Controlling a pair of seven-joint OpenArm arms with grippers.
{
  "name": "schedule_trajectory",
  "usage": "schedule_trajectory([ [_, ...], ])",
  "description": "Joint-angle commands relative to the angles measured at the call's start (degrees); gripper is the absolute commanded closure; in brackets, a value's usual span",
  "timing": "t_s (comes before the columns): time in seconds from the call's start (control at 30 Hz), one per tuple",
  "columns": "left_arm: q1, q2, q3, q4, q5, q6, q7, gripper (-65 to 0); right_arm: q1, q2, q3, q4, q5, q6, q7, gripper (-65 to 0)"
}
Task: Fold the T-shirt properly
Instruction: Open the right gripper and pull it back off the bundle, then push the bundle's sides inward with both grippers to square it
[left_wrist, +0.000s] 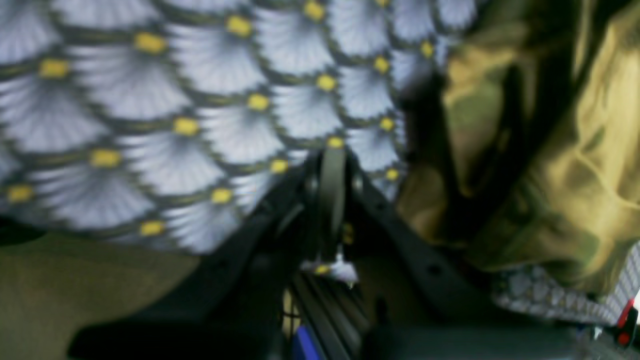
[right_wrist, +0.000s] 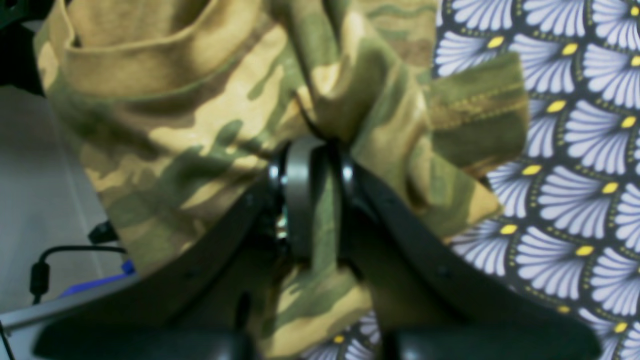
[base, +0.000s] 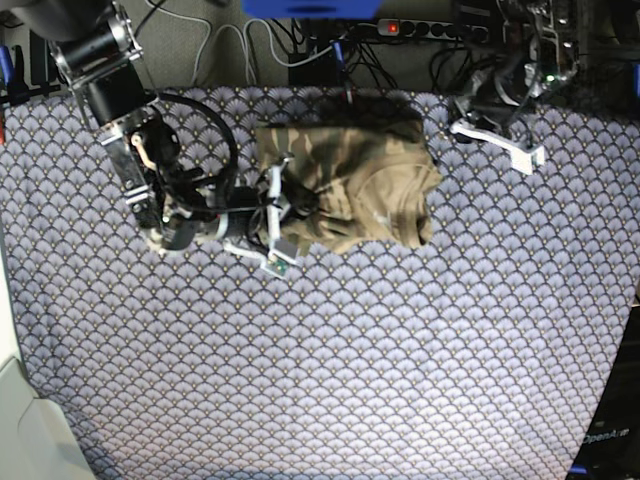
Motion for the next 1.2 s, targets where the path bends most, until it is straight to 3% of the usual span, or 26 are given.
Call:
schedule_trajectory([
  [0.0,-0.05,-0.66,0.49,1.11,-0.45,-0.35,-0.55,0.0,1.03,1.0,0.63,3.77,0.68,0.25,-0.09,-6.2],
  [0.23,0.31,-4.26,6.82,1.19,-0.45,-0.44,-0.55,0.0,-3.01,1.88,8.72,22.32,0.5,0.25,-9.84,-6.2],
  [0.37,0.39,-5.14,9.54,1.19,-0.45,-0.44,-0.55,0.0,-3.54,2.05,12.77,25.4,0.5,0.25,-12.22,-6.2],
  [0.7,-5.5,-4.62,16.22,-3.99,-0.36,-0.09,-0.99,0.0,-7.49,5.92,15.49,24.43,0.41,0.25,-11.78,-6.2],
  [0.83,-11.04,-2.24,16.93,-9.62,-0.36,0.0,-2.05,0.0,-9.87,6.01,15.49,24.34,-0.03,0.25,-10.2,-6.2],
  [1.07,-22.29,0.22,17.1,-21.31,-0.36,0.0,-7.14,0.0,-11.1,4.6,15.23,14.76,-9.61,0.25,-6.42,-6.2],
  [1.17,-26.42,0.66,17.01,-24.74,-0.54,0.0,-8.64,0.0,-12.59,4.16,15.23,12.04,-10.05,0.25,-4.66,-6.2],
])
